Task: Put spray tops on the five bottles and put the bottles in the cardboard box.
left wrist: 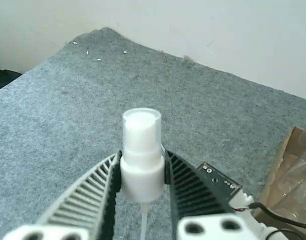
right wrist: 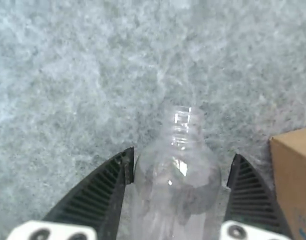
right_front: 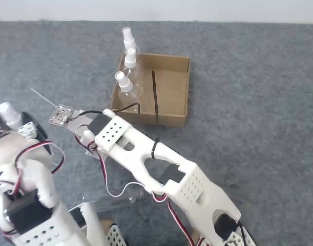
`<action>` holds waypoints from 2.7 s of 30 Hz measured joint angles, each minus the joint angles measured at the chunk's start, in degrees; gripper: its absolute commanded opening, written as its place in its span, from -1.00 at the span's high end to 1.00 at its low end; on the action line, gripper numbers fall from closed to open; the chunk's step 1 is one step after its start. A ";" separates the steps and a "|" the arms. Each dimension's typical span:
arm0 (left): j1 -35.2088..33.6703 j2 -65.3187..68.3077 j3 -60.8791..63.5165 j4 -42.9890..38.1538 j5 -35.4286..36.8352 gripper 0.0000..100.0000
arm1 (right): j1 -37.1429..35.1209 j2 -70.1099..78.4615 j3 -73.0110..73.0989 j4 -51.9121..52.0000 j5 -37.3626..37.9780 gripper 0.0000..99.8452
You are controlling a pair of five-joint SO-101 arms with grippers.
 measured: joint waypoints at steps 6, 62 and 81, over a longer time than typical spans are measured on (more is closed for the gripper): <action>0.00 0.00 0.00 0.00 0.00 0.98 | 0.00 0.00 0.00 0.00 0.00 0.92; 0.00 0.00 0.00 0.00 1.93 0.98 | 8.79 -66.02 41.93 13.36 -5.45 0.93; 12.31 0.00 -1.93 0.00 1.93 0.98 | 12.75 -85.63 70.15 -15.65 -5.45 0.93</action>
